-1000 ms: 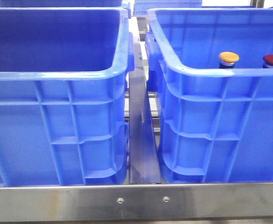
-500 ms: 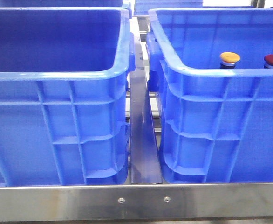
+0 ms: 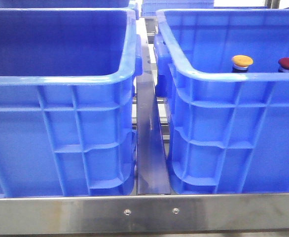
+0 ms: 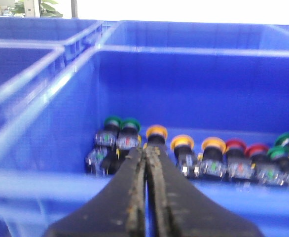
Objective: Pick red and yellow buttons and place in box
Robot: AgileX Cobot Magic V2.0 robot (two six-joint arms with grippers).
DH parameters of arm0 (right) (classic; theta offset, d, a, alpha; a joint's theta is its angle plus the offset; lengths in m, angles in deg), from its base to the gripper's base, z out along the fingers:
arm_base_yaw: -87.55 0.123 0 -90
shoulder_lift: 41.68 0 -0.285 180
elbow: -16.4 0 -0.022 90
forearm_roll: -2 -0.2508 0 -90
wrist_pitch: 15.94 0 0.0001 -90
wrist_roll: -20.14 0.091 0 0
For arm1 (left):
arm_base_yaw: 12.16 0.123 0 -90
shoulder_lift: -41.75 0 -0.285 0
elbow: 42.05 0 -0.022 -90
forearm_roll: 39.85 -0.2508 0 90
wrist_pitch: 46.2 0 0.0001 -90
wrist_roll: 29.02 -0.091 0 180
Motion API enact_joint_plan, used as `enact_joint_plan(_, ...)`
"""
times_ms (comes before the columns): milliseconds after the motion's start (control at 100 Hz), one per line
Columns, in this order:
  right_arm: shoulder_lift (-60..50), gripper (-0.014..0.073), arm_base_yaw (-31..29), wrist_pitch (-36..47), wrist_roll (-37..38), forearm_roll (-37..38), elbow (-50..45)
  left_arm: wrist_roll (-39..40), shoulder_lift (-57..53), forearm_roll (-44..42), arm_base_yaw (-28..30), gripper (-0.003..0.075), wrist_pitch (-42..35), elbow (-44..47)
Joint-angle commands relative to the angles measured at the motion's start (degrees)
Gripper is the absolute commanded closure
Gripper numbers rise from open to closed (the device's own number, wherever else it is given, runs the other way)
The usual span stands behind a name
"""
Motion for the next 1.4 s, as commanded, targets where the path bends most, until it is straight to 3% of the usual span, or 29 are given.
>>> enact_joint_plan(0,0.5,0.0696,-0.3,3.4,-0.3,-0.5,1.4,-0.2,-1.7,0.6,-0.6,0.0741,-4.7,1.3)
enact_joint_plan(130,0.6,0.0696,-0.3,3.4,-0.3,-0.5,1.4,-0.2,-1.7,0.6,-0.7,0.0741,-1.3,1.4)
enact_joint_plan(1390,0.6,0.0696,-0.3,3.4,-0.3,-0.4,1.4,-0.2,-1.7,0.6,-0.8,0.0741,-1.3,1.3)
